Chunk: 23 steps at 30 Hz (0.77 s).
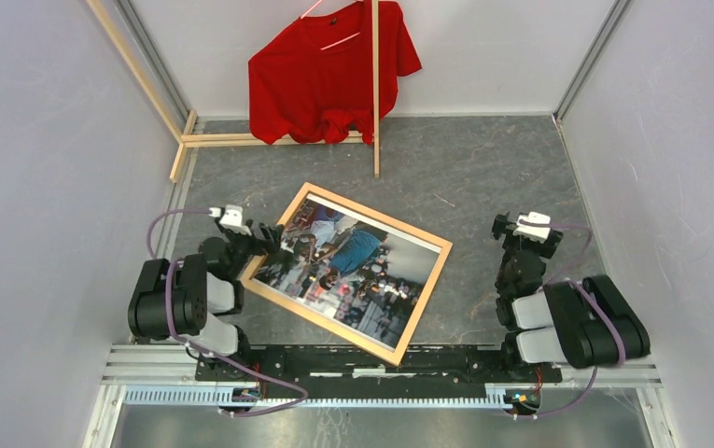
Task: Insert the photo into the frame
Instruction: Reset both arms
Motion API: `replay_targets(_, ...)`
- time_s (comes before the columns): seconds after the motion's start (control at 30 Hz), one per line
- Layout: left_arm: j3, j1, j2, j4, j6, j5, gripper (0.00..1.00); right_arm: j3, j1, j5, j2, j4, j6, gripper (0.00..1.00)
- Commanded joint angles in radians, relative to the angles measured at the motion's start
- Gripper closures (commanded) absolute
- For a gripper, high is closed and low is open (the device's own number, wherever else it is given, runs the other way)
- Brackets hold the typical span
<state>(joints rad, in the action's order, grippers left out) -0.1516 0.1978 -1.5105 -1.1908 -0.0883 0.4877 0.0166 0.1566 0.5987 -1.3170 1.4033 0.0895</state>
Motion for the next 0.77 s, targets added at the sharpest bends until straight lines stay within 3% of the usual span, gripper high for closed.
replay_targets(0.0, 0.075, -0.148, -0.071, -0.379, 0.101, -0.258, 0.00, -0.228, 0.003, -0.106, -0.075, 0.280, 0.081, 0.02)
replay_targets(0.07, -0.025, -0.149, -0.002, -0.091, 0.124, -0.275, 0.00, -0.088, -0.006, -0.115, -0.044, -0.041, 0.054, 0.02)
replay_targets(0.1, -0.079, -0.149, -0.015, 0.016, 0.110, -0.289, 0.00, -0.091, -0.008, -0.123, -0.066, 0.006, 0.067, 0.02)
replay_targets(0.13, -0.061, -0.147, -0.035, -0.079, 0.094, -0.306, 0.00, -0.107, -0.016, -0.130, -0.064, 0.024, 0.059, 0.02)
replay_targets(0.73, -0.058, -0.147, -0.026, -0.059, 0.106, -0.260, 0.00, -0.100, -0.020, -0.133, -0.056, -0.003, 0.062, 0.02)
